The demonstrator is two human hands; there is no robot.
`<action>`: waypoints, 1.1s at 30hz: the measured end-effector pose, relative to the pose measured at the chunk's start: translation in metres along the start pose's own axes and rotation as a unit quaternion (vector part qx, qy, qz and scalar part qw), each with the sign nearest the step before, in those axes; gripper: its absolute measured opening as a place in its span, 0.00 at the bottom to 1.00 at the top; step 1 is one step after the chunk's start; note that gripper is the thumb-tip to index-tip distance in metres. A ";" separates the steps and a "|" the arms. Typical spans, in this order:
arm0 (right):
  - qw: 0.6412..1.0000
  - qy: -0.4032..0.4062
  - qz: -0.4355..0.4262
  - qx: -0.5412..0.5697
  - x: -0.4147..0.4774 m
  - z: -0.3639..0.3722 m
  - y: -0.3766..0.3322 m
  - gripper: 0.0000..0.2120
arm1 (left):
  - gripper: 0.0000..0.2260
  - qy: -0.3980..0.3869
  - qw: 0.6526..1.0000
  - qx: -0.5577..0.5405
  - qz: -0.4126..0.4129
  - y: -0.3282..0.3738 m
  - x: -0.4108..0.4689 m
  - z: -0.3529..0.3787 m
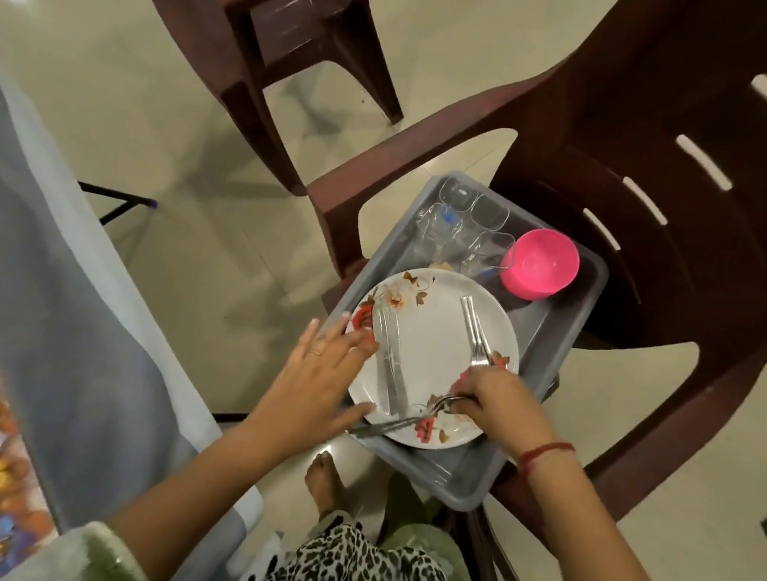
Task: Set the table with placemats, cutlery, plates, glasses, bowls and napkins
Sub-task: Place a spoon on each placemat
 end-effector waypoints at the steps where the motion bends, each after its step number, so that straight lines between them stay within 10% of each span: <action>1: 0.999 -0.021 -0.029 -0.026 -0.002 -0.012 -0.011 0.09 | 0.32 -0.031 0.999 0.005 0.010 0.006 0.003 0.001; 5: 0.990 -0.058 -0.109 -0.074 -0.008 -0.049 -0.060 0.08 | 0.23 -0.220 0.943 -0.251 -0.010 0.026 -0.005 0.004; 8: 0.983 -0.043 -0.124 -0.127 -0.004 -0.069 -0.092 0.07 | 0.18 -0.220 0.879 -0.422 -0.032 0.031 -0.023 -0.010; 14: 0.982 0.066 -0.174 -0.021 -0.007 -0.096 -0.140 0.08 | 0.08 -0.047 0.886 -0.456 -0.065 0.022 -0.057 -0.045; 19: 0.884 0.244 -0.142 0.373 -0.028 -0.099 -0.166 0.12 | 0.08 0.069 0.765 -0.630 -0.111 0.012 -0.090 -0.071; 23: 0.862 0.097 -0.166 0.469 -0.037 -0.065 -0.223 0.03 | 0.08 0.138 0.672 -0.719 -0.113 0.006 -0.128 -0.086; 33: 0.889 -0.021 -0.196 0.414 -0.009 -0.005 -0.364 0.07 | 0.14 0.361 0.602 -0.674 -0.231 -0.040 -0.234 -0.079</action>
Point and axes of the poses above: each hand's wrist, its own x-axis towards the middle knuckle, its own z-axis out of the palm, y = z × x, the point moved 3 cm from there along x, towards the middle knuckle, and after that the axes turned 8 degrees about -y, right-handed, at the moved point
